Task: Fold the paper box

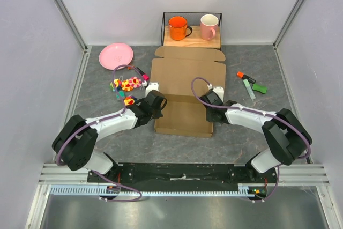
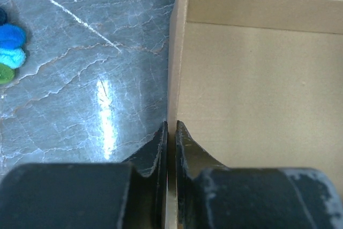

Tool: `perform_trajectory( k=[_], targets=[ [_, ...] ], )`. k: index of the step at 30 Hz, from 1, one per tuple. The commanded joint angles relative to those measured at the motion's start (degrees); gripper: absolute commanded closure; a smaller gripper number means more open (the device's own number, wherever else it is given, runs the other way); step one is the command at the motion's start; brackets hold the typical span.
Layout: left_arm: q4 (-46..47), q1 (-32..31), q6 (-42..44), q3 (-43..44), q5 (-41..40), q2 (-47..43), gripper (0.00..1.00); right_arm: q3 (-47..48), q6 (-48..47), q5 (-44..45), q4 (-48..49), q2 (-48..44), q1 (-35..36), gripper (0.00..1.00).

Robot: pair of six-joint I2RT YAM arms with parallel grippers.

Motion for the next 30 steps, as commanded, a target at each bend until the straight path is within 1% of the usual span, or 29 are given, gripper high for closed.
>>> perform_trajectory(
  k=[1, 2, 3, 4, 5, 6, 8, 9, 14, 16, 17, 18, 20, 21, 22, 24, 25, 27, 29, 30],
  targets=[
    [-2.4, 0.4, -3.1, 3.1, -1.6, -2.3, 0.79, 2.9, -1.0, 0.0, -5.4, -2.6, -0.1, 0.68],
    [-3.1, 0.4, -2.9, 3.7, -1.4, -2.4, 0.71, 3.9, -1.3, 0.2, -6.1, -3.0, -0.1, 0.61],
    [-4.6, 0.5, -2.6, 4.2, -1.3, -2.7, 0.68, 4.4, -1.9, 0.4, -6.8, -3.3, -0.2, 0.48],
    [-4.9, 0.4, -2.3, 4.7, -1.3, -3.1, 0.65, 5.4, -2.2, 0.4, -7.0, -4.3, -0.1, 0.43],
    [-5.1, 0.5, -2.0, 4.7, -1.5, -4.4, 0.6, 5.8, -2.4, 0.7, -7.2, -4.7, -0.1, 0.38],
    [-5.5, 0.4, -1.8, 4.7, -1.9, -5.2, 0.57, 6.5, -2.5, 1.1, -8.4, -4.9, -0.1, 0.31],
    [-6.0, 0.4, -1.3, 4.6, -3.0, -6.8, 0.5, 7.8, -3.0, 2.4, -9.4, -5.8, -0.1, 0.24],
    [-6.3, 0.5, -1.0, 4.7, -3.3, -8.1, 0.48, 8.0, -3.2, 2.7, -10.3, -6.6, -0.2, 0.19],
    [-9.3, 0.5, 0.4, 5.9, -4.3, -12.4, 0.4, 10.9, -4.7, 5.4, -14.3, -11.2, -0.1, 0.13],
    [-10.0, 0.5, 1.2, 6.1, -2.8, -15.6, 0.37, 13.0, -5.4, 6.9, -15.4, -14.3, -0.1, 0.1],
    [-10.0, 0.5, 2.5, 6.1, -1.5, -16.8, 0.3, 13.9, -6.5, 9.8, -16.4, -15.1, -0.1, 0.09],
    [-10.4, 0.4, 2.6, 6.2, -0.4, -17.9, 0.28, 15.1, -6.9, 11.7, -17.3, -15.6, -0.3, 0.08],
    [-12.0, 0.5, 1.7, 6.0, 0.5, -21.2, 0.24, 18.8, -7.0, 14.8, -19.5, -15.0, -3.3, 0.08],
    [-12.3, 0.5, 1.2, 5.4, 0.6, -22.5, 0.23, 19.8, -6.5, 14.4, -19.7, -13.7, -5.5, 0.09],
    [-12.5, 0.5, 0.9, 5.0, 0.6, -25.3, 0.23, 21.1, -5.7, 13.6, -19.7, -12.9, -10.7, 0.09],
    [-12.4, 0.5, -0.3, 3.4, 0.7, -28.1, 0.23, 22.4, -2.9, 10.5, -19.1, -10.0, -16.4, 0.11],
    [-12.4, 0.5, -0.6, 2.9, 1.3, -30.4, 0.23, 22.1, -2.6, 11.0, -17.9, -8.9, -20.6, 0.12],
    [-12.5, 0.5, -1.4, 1.4, 1.5, -32.6, 0.23, 20.5, -2.9, 15.5, -13.1, -6.0, -23.1, 0.13],
    [-13.1, 0.5, -1.7, 0.5, 1.6, -35.5, 0.23, 19.6, -4.3, 15.5, -7.6, -3.4, -26.9, 0.14],
    [-13.3, 0.4, -1.7, -0.1, 1.7, -36.2, 0.23, 20.3, -6.2, 14.1, -6.6, -2.1, -28.6, 0.14]
  ],
)
